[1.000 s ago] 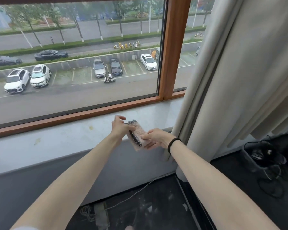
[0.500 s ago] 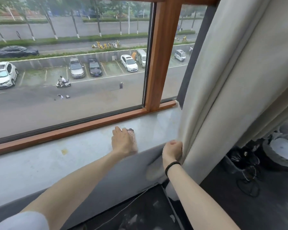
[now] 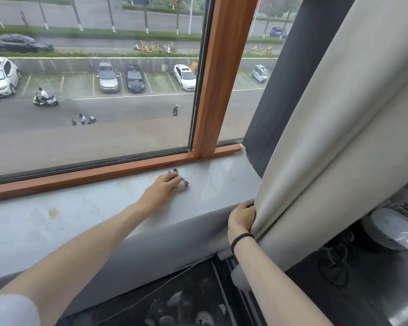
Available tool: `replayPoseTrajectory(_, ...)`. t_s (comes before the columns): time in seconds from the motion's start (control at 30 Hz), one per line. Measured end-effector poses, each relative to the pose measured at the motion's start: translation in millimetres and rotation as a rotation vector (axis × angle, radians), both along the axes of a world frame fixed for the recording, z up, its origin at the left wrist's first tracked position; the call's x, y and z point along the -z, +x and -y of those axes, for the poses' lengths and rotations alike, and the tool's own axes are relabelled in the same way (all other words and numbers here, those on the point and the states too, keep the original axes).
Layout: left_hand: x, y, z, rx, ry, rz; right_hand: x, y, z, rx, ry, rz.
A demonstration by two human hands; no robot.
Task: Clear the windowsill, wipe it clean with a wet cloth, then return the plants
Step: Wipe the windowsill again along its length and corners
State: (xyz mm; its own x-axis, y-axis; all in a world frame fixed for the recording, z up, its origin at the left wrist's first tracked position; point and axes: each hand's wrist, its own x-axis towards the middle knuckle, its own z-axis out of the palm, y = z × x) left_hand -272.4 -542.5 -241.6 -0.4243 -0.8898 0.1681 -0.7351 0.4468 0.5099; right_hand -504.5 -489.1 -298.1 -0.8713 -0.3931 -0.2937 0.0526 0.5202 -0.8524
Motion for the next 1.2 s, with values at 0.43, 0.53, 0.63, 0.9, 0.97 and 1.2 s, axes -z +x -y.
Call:
replayPoseTrajectory(0.43,-14,-98,18,-0.104,0.034,0.115,-99,-49,-8,-0.137,-0.066,0.2)
replayPoseTrajectory(0.53,-14,-142,-5,0.09,0.058,0.055,-88,-70,-4,-0.198,0.09,0.062)
replayPoseTrajectory(0.63,-5,-154,-9,0.4,-0.017,0.236,-75,-88,-2,-0.371,0.188,-0.034)
replayPoseTrajectory(0.9,-16,-181,38,0.136,-0.049,0.158,-64,-127,12,-0.458,0.236,0.165)
replayPoseTrajectory(0.97,-7,-173,22,0.346,-0.062,0.156,-57,-131,11,-0.548,0.268,0.254)
replayPoseTrajectory(1.2,-11,-172,27,0.146,-0.118,0.261,-62,-139,19,-0.547,0.191,0.482)
